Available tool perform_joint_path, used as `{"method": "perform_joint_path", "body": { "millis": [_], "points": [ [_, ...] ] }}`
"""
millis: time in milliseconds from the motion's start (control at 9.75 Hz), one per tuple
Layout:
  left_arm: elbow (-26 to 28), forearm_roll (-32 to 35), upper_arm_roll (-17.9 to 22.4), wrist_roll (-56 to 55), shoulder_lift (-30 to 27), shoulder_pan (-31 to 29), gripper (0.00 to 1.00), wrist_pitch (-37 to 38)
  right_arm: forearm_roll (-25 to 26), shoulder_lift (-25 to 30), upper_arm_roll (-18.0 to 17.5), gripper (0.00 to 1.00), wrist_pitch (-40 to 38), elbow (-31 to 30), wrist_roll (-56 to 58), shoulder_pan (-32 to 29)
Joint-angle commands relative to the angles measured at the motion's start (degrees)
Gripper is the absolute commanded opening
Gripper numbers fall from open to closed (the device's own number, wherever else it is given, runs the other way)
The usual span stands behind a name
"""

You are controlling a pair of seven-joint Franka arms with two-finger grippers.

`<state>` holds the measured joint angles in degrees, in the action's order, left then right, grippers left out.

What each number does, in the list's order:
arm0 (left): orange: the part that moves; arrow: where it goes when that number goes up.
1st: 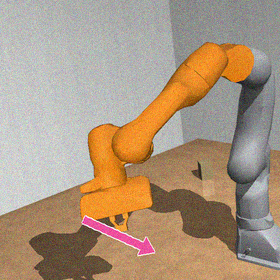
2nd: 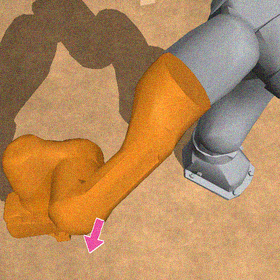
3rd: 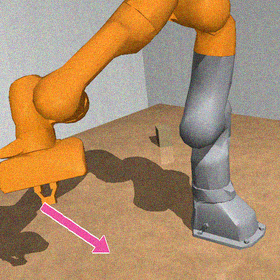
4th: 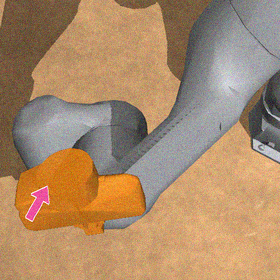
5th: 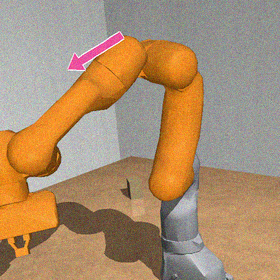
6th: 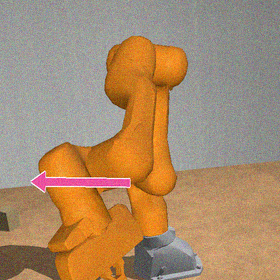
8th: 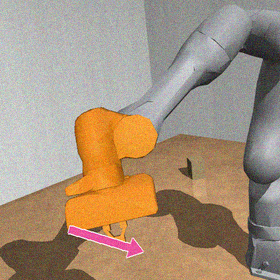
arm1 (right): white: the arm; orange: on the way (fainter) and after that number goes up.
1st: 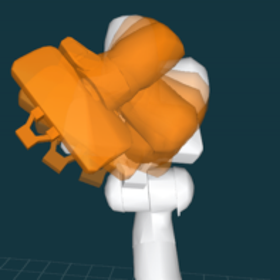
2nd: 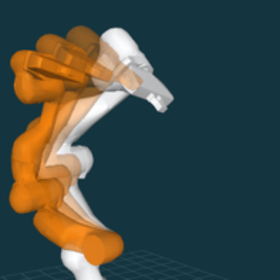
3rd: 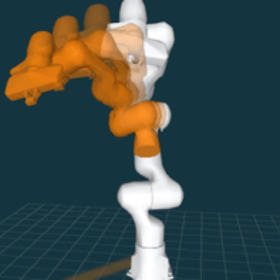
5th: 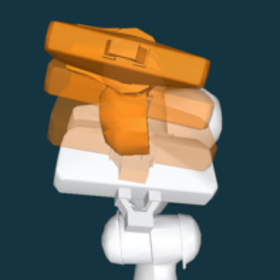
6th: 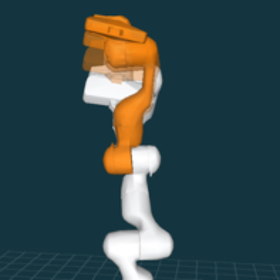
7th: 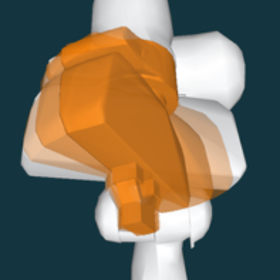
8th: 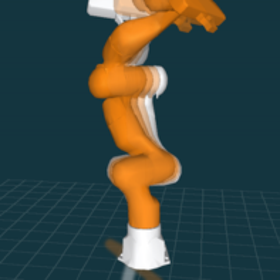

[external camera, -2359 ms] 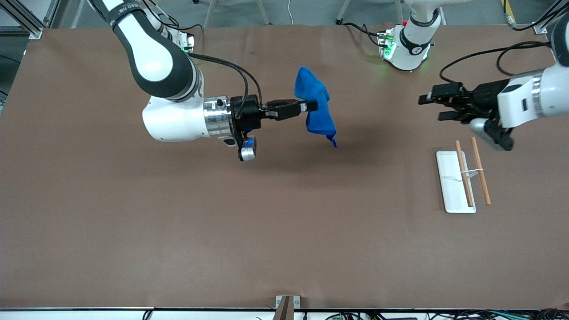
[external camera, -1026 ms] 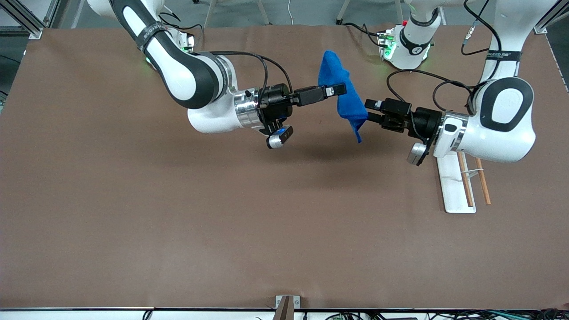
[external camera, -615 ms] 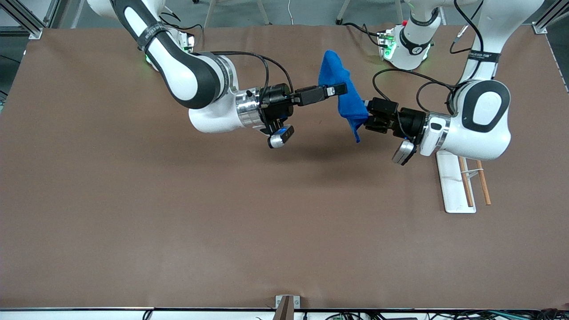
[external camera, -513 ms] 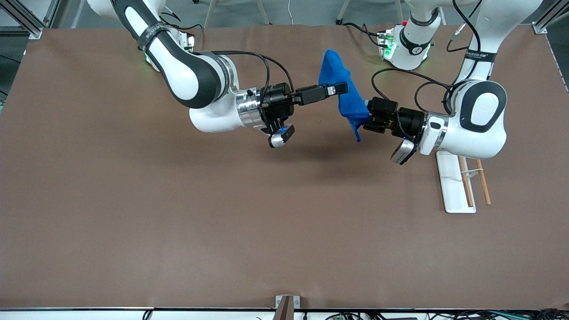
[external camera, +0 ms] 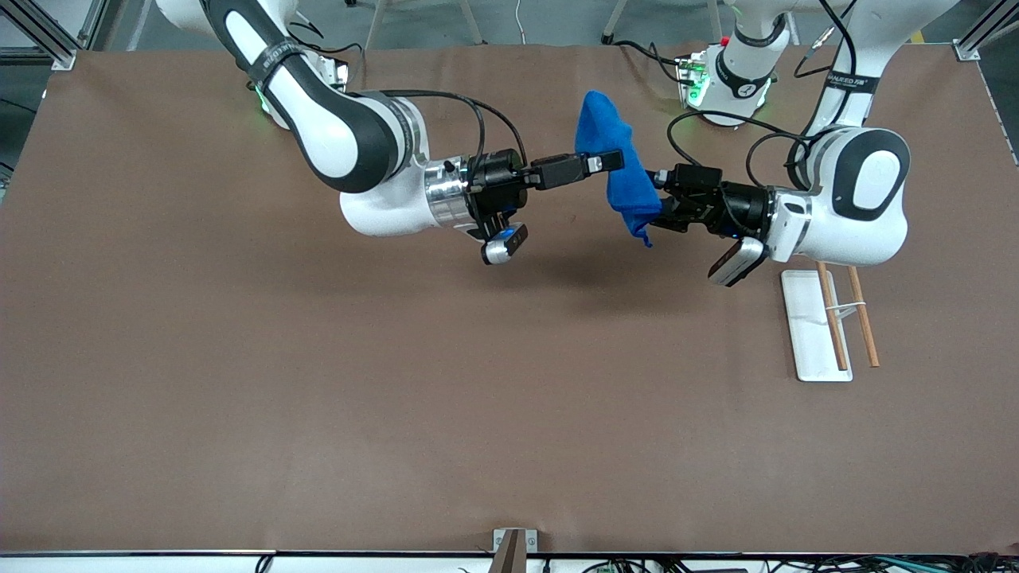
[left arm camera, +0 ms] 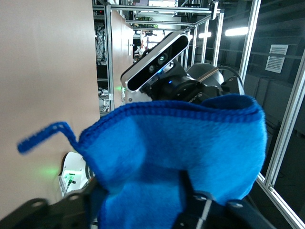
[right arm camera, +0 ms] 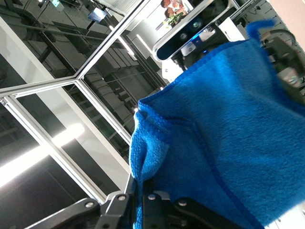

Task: Right arm passes towel to left arm to hang
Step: 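Close the left gripper on the towel beside the right gripper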

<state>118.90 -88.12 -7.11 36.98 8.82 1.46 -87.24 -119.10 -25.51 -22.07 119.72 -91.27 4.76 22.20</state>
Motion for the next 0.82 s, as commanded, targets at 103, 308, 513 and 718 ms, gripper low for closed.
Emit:
{"method": "perform_joint_path", "body": {
  "millis": [103,308,513,718],
  "points": [
    [2.74,-0.82,-0.01,2.66,-0.82,0.12,0.03,-3.11,-1.66,0.64,-0.87,0.01,1.22,-0.58,1.13,-0.05],
    [2.65,-0.74,0.08,2.48,-1.17,-0.05,0.0,-3.2,-1.66,0.64,-0.87,0.02,1.13,-0.58,1.13,-0.23],
    [1.95,0.14,0.52,2.04,-1.17,-0.14,0.0,-3.29,-1.66,0.64,-0.87,0.02,1.13,-0.58,1.13,-0.23],
    [-0.24,5.65,0.69,0.21,-1.0,-0.14,0.0,-4.07,-1.66,0.64,-0.87,0.02,1.22,-0.4,1.13,-0.23]
  ]
}}
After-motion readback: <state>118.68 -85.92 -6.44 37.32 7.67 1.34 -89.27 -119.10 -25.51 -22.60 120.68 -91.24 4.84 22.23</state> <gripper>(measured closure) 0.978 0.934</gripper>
